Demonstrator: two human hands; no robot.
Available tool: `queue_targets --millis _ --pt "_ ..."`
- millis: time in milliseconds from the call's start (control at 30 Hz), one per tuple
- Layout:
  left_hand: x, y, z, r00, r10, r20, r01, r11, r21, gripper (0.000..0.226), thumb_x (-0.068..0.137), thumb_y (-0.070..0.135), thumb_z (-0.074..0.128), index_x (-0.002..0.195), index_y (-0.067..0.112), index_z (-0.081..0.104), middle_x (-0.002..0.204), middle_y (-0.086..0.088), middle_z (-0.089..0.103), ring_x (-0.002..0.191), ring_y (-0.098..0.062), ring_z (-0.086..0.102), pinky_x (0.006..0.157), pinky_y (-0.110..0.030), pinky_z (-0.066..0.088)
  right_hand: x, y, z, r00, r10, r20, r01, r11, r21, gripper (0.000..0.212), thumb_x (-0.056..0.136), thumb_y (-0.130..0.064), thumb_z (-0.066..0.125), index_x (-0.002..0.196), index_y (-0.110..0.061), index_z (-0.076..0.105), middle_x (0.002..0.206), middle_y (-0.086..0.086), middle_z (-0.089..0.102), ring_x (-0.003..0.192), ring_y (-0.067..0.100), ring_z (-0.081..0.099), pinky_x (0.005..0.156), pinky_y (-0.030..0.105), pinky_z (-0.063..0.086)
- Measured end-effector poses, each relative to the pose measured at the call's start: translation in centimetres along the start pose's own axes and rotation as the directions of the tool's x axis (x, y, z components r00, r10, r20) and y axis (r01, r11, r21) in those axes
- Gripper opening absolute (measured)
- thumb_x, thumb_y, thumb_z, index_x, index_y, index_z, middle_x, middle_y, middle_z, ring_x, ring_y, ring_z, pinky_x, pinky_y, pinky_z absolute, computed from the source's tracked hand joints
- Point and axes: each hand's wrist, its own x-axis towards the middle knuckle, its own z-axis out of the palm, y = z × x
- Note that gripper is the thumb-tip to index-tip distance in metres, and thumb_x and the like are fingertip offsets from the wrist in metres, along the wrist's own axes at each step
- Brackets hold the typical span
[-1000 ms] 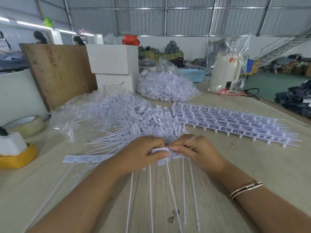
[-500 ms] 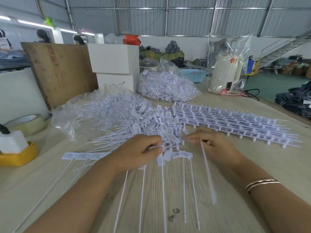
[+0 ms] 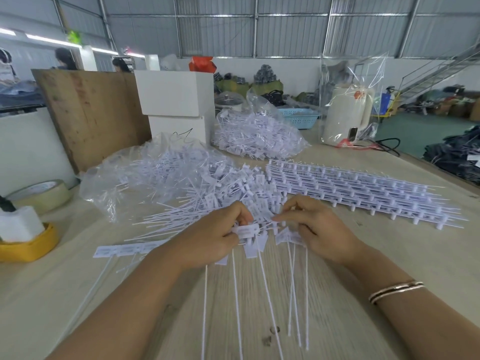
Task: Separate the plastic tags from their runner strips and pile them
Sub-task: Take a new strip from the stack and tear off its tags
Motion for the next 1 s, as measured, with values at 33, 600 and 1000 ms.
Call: queue_targets --millis 33,600,1000 --pt "0.0 0.2 0.1 1.0 0.003 -0.006 -0.003 1.0 -0.021 0.034 0.092 0.01 0.044 0.102 0.042 0.04 0.092 0.019 0.051 0.068 -0.01 0.048 0.061 -0.022 0.038 0.1 -0.4 0.0 0.999 -0.022 -0.038 0.022 1.0 0.016 0.046 0.072 0.007 0.047 0.108 -0.011 0.069 0.098 0.005 0.06 0.085 0.018 0.057 0.07 0.039 0.05" --pt "0.3 -0.2 0.2 0.993 0.08 -0.082 -0.064 0.982 0.177 0.025 0.092 0.046 0.051 0.073 0.03 0.047 0.059 0.01 0.043 0.054 -0.004 0.041 0.052 -0.024 0.027 0.8 -2.0 2.1 0.953 -0.236 -0.189 0.208 0.966 -0.156 0.022 0.086 -0.03 0.061 0.093 -0.014 0.074 0.074 -0.003 0.069 0.063 0.011 0.063 0.054 0.027 0.044" --pt "0.5 -1.0 0.6 0.993 0.109 -0.041 -0.1 0.979 0.176 0.025 0.089 0.048 0.055 0.078 0.027 0.049 0.063 0.008 0.048 0.056 -0.007 0.045 0.055 -0.03 0.035 0.6 -2.1 1.9 0.997 -0.048 -0.062 0.057 0.985 0.161 0.018 0.085 -0.021 0.061 0.095 -0.011 0.074 0.083 -0.001 0.073 0.074 0.01 0.067 0.067 0.031 0.052"
